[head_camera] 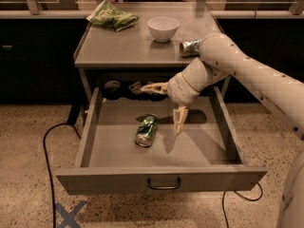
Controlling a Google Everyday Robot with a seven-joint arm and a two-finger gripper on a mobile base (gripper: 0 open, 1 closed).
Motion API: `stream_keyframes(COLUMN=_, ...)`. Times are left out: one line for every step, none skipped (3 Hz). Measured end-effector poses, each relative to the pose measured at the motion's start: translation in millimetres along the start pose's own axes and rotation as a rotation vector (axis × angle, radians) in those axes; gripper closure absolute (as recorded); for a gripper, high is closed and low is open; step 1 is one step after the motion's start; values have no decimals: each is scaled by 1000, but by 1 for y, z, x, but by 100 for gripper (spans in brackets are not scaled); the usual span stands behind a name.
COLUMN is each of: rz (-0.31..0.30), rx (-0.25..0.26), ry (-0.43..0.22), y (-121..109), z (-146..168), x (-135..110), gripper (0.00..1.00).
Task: Pick green can from middle drawer and place on counter
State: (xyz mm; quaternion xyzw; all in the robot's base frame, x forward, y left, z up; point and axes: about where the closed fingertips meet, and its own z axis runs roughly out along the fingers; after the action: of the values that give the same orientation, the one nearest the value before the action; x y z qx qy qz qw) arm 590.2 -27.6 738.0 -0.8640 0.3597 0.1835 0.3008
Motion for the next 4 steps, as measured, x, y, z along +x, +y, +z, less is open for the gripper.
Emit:
stream_keyframes(rz=2, rx=-2, ry=-4, y=1, z=2, x=1, gripper=0)
stream_keyframes(rz=9, rx=-1, ry=5, y=6, z=1, x=-1, gripper=0)
stream_keyframes(rz=4, rx=-13, ry=37, y=5, z=11, x=10, gripper=0)
stream_keyframes(rz=-22, rx=-39, ry=11, y=-13, z=39, x=25, gripper=0)
